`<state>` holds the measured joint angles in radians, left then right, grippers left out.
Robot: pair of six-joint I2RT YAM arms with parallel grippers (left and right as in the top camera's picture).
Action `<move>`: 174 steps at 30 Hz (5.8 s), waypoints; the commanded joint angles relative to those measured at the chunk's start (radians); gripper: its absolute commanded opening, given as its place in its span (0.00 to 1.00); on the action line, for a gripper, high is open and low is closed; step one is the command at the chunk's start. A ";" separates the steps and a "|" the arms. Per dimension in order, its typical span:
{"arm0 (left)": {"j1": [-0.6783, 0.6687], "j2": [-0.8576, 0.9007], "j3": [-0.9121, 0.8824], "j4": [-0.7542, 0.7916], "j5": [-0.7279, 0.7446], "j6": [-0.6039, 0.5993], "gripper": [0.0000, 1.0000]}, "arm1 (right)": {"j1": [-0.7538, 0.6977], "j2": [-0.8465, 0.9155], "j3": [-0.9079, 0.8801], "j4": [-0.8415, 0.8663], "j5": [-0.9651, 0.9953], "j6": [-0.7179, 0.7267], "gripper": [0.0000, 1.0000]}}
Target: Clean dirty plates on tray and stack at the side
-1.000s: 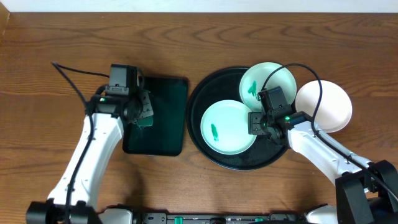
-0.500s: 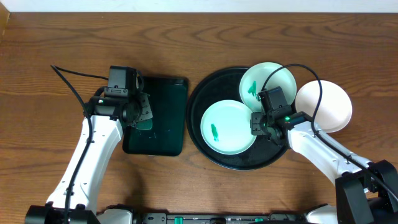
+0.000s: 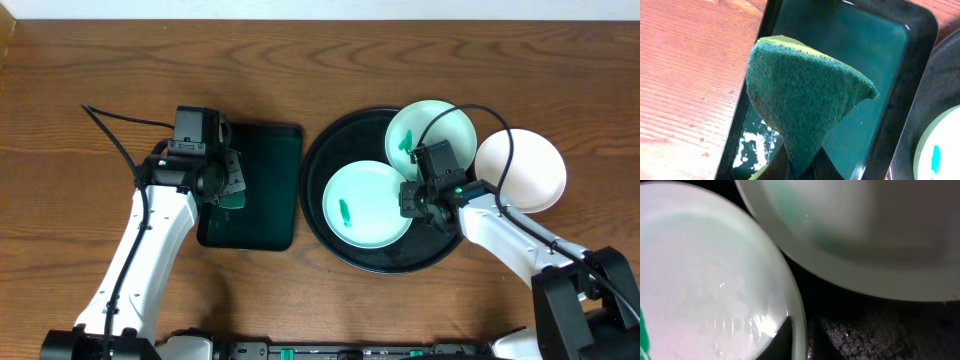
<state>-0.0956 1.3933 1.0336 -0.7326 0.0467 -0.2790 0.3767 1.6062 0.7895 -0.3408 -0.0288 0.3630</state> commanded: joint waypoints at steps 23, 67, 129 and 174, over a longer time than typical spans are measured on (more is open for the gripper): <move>-0.002 -0.008 -0.002 -0.006 -0.002 0.043 0.07 | 0.005 -0.057 -0.006 -0.072 0.040 0.069 0.01; -0.002 -0.007 -0.002 0.039 -0.002 0.065 0.07 | 0.005 -0.010 -0.009 -0.044 0.024 0.077 0.01; -0.531 0.361 0.240 0.126 -0.006 -0.336 0.07 | 0.005 -0.010 -0.009 -0.015 0.001 0.077 0.01; -0.572 0.499 0.224 0.106 -0.006 -0.441 0.07 | 0.005 0.010 -0.009 -0.010 0.002 0.066 0.01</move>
<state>-0.6643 1.8778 1.2663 -0.6281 0.0498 -0.7074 0.3775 1.6089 0.7876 -0.3523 -0.0307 0.4335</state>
